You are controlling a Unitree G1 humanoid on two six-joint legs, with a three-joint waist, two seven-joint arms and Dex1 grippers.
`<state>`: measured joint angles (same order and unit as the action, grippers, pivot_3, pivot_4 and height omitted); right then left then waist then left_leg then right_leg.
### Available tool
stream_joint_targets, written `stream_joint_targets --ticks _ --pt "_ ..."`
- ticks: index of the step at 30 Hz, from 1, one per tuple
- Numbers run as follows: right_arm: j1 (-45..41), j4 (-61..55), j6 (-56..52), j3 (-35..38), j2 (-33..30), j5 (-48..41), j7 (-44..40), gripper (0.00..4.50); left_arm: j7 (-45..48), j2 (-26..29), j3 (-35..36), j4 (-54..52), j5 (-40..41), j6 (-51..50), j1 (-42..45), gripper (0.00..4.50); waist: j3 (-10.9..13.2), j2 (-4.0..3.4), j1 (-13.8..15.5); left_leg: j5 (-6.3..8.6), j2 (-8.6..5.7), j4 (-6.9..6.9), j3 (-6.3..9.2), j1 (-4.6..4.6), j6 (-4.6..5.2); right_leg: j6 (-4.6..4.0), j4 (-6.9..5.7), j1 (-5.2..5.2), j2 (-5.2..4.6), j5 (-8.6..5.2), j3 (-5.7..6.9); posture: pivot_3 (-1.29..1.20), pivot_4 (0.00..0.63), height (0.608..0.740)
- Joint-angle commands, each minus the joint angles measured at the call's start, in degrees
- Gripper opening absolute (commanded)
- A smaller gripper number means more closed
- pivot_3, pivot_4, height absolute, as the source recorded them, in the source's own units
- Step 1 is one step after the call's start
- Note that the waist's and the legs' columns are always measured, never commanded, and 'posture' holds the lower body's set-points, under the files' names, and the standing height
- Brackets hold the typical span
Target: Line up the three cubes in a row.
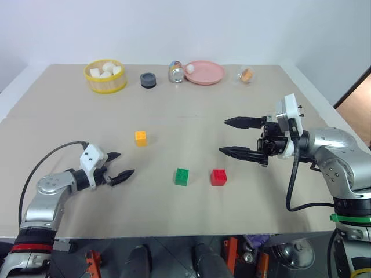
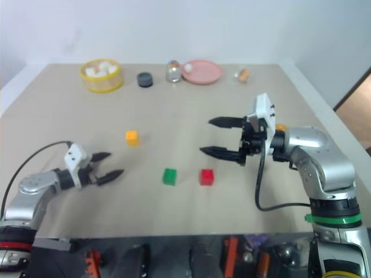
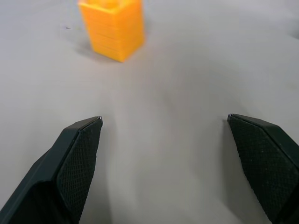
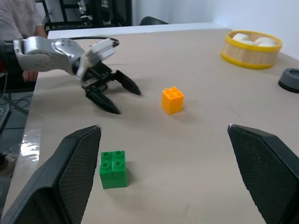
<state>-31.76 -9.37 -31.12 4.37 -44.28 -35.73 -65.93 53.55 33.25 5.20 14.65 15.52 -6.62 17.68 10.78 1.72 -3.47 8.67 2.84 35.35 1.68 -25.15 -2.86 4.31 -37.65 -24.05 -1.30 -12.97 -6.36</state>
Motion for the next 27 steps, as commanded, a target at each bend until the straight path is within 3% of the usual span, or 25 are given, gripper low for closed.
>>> stream_joint_targets --ticks 1,15,27 --pt "-1.53 -0.64 0.81 0.50 0.28 -0.18 0.01 4.50 -3.67 -2.06 -0.86 3.87 -2.06 0.98 4.65 4.42 0.00 0.01 0.54 0.00 -0.01 0.02 0.01 0.00 0.00 0.00 0.00 0.00 0.00 0.04 0.00 0.00 0.150 0.740" --pt "-0.91 -1.33 0.89 0.88 0.70 0.10 1.26 4.50 -4.34 -5.27 -2.70 25.89 -6.29 8.67 20.37 4.42 -0.01 0.02 0.75 -0.06 -0.02 -0.17 0.01 -0.09 -0.15 0.19 0.01 -0.14 0.03 0.02 0.00 0.00 0.150 0.740" --pt "-1.57 -0.81 0.93 0.73 0.84 0.29 1.67 4.50 6.97 -7.16 -4.77 27.69 -5.18 9.07 21.48 4.42 -0.01 0.02 0.79 -0.07 -0.06 -0.26 0.07 -0.09 -0.16 0.07 0.03 -0.10 0.03 -0.10 -0.01 0.00 0.150 0.740"
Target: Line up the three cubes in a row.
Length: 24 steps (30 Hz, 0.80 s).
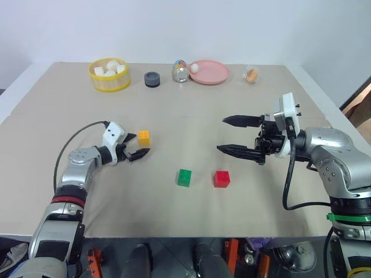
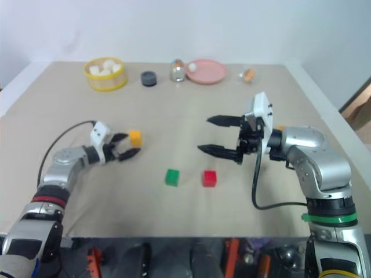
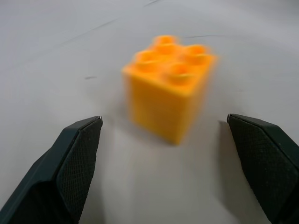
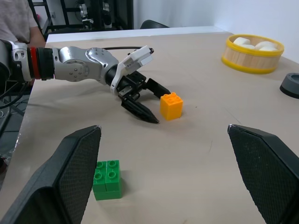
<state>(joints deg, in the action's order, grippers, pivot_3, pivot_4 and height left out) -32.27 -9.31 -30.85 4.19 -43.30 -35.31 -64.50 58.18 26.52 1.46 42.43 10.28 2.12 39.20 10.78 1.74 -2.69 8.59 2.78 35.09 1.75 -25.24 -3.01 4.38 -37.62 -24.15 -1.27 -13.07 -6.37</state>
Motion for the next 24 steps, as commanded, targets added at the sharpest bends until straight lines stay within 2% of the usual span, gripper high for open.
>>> stream_joint_targets --ticks 1,19,22,24 --pt "-1.16 -0.79 0.69 0.87 -0.08 -0.10 0.23 4.50 2.32 -0.67 -1.20 0.36 -0.34 0.74 0.29 4.42 0.00 0.00 0.00 0.00 0.00 0.00 0.00 0.00 0.00 0.02 0.00 0.00 0.00 0.00 0.00 0.00 0.150 0.740" --pt "-0.70 -0.76 1.23 0.86 0.31 0.48 0.45 4.50 2.33 -0.86 -0.66 6.32 -1.83 2.86 5.07 4.42 0.00 0.00 0.13 -0.01 -0.03 0.14 0.03 0.00 0.01 0.03 0.00 0.08 -0.02 0.03 0.00 0.00 0.150 0.740" --pt "-0.83 -0.54 1.37 0.87 0.37 0.70 0.42 4.50 1.24 -0.83 -0.36 8.52 -2.29 4.10 6.36 3.64 0.00 0.00 0.10 -0.01 -0.03 0.14 0.03 0.00 0.01 0.04 0.00 0.08 -0.01 0.04 0.00 0.00 0.150 0.740" --pt "-0.89 -0.46 1.31 0.87 0.39 0.68 0.44 4.50 1.23 -0.94 -0.22 9.43 -2.24 4.39 6.89 2.90 0.00 0.00 0.09 -0.01 -0.03 0.14 0.03 0.00 0.01 0.04 0.00 0.08 -0.01 0.04 0.00 0.00 0.150 0.740"
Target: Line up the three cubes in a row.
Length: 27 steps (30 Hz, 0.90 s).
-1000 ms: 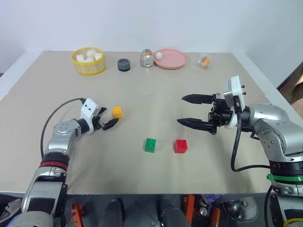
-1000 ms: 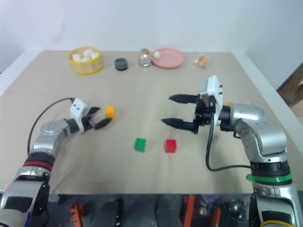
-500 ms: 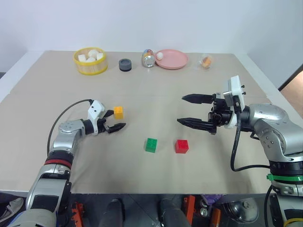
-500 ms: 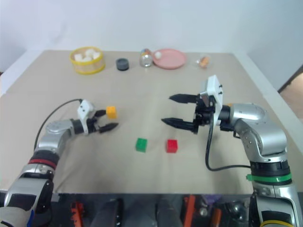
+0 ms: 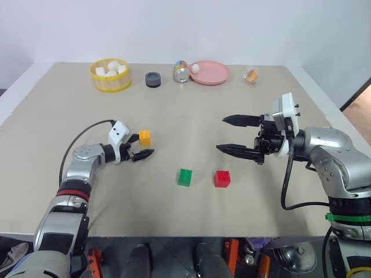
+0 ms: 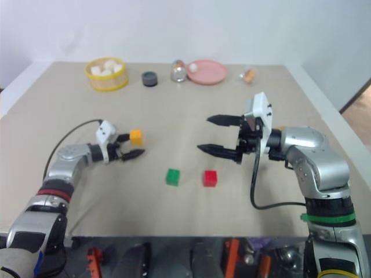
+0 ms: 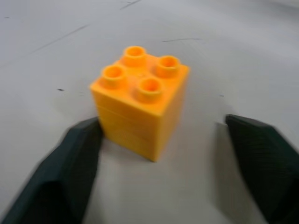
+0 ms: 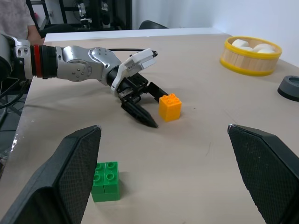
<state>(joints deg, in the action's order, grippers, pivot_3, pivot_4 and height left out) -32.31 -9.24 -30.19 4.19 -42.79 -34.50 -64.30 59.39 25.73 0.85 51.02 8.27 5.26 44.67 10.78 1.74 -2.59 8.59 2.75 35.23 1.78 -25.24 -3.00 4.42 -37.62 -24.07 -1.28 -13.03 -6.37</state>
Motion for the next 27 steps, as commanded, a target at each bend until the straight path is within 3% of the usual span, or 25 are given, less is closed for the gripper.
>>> stream_joint_targets --ticks 1,5,15,27 --pt "-0.81 -0.55 0.70 0.83 -0.18 -0.04 0.21 4.50 0.05 -0.21 0.41 1.09 -0.21 1.37 1.58 2.62 0.00 0.00 -0.02 0.00 0.00 0.00 0.00 0.00 0.00 0.00 0.00 0.00 0.00 0.00 0.00 0.00 0.150 0.740" --pt "-0.95 -0.41 0.75 0.73 -0.12 0.07 0.22 4.50 0.15 -0.36 0.48 1.69 -0.28 1.79 1.97 1.30 0.00 0.00 -0.02 0.00 0.00 -0.02 0.01 -0.02 0.00 0.06 0.00 -0.01 0.00 0.00 0.00 0.00 0.150 0.740" --pt "-1.10 -0.09 0.89 0.65 -0.16 0.30 -0.19 4.50 2.96 1.04 0.29 -2.59 0.23 4.31 -0.54 1.26 0.00 0.00 -0.06 0.00 0.00 -0.02 0.00 -0.02 -0.01 0.04 0.00 -0.02 0.01 -0.01 0.00 0.00 0.150 0.740" --pt "1.69 -3.44 -2.58 1.91 -4.31 -4.01 -6.11 4.50 29.83 9.88 -0.31 -24.30 11.15 6.54 -14.92 1.26 0.00 -0.01 -0.12 0.00 0.09 -0.30 -0.03 0.02 0.00 -0.20 -0.01 -0.13 0.03 -0.15 0.01 0.00 0.150 0.740"
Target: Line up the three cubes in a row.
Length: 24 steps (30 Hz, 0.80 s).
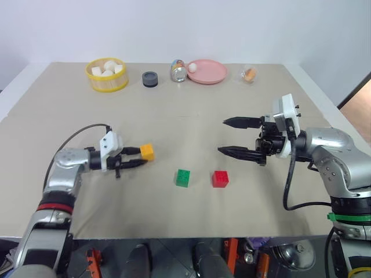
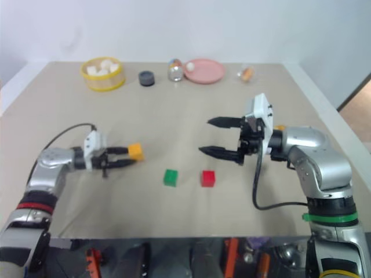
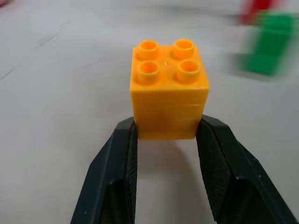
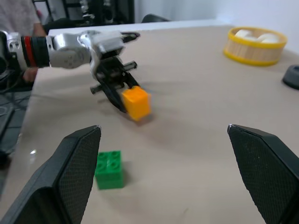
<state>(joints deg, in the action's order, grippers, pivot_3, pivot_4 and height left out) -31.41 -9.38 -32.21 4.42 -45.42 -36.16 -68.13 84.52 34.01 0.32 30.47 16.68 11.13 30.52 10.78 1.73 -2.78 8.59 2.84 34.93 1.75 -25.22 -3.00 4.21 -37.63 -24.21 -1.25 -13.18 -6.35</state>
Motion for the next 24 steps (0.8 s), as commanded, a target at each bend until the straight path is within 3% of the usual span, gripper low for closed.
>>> stream_joint_targets --ticks 1,6,15,24 --pt "1.40 -3.80 -0.63 1.52 -2.29 -2.42 -2.90 4.50 5.75 1.90 0.11 -4.26 3.21 0.46 -1.19 1.26 0.00 0.00 0.18 0.00 0.01 0.00 0.01 0.00 0.00 0.00 0.00 0.00 0.00 0.00 0.01 0.00 0.150 0.740" --pt "5.40 -7.08 0.13 0.83 -5.02 -2.37 -6.17 4.50 7.80 1.52 -0.60 -4.47 3.77 0.37 -1.28 1.26 0.00 0.01 0.13 0.00 -0.01 0.09 -0.02 -0.01 0.00 0.02 0.00 0.05 -0.04 0.01 0.03 0.00 0.150 0.740" --pt "5.54 -8.01 -0.12 1.19 -4.22 -2.68 -4.54 4.50 7.98 -0.22 -7.16 -0.42 3.66 5.80 1.52 1.26 0.00 0.01 0.04 -0.01 0.02 0.09 -0.03 0.03 0.01 -0.01 0.00 0.03 -0.01 0.06 0.02 0.00 0.150 0.740" --pt "5.77 -8.51 -0.26 1.57 -4.24 -3.14 -3.11 4.50 7.98 -1.18 -8.98 4.50 2.88 9.29 3.47 1.26 0.00 0.01 0.04 -0.01 0.02 0.09 -0.03 0.02 0.01 0.00 0.00 0.02 0.00 0.05 0.02 0.00 0.150 0.740"
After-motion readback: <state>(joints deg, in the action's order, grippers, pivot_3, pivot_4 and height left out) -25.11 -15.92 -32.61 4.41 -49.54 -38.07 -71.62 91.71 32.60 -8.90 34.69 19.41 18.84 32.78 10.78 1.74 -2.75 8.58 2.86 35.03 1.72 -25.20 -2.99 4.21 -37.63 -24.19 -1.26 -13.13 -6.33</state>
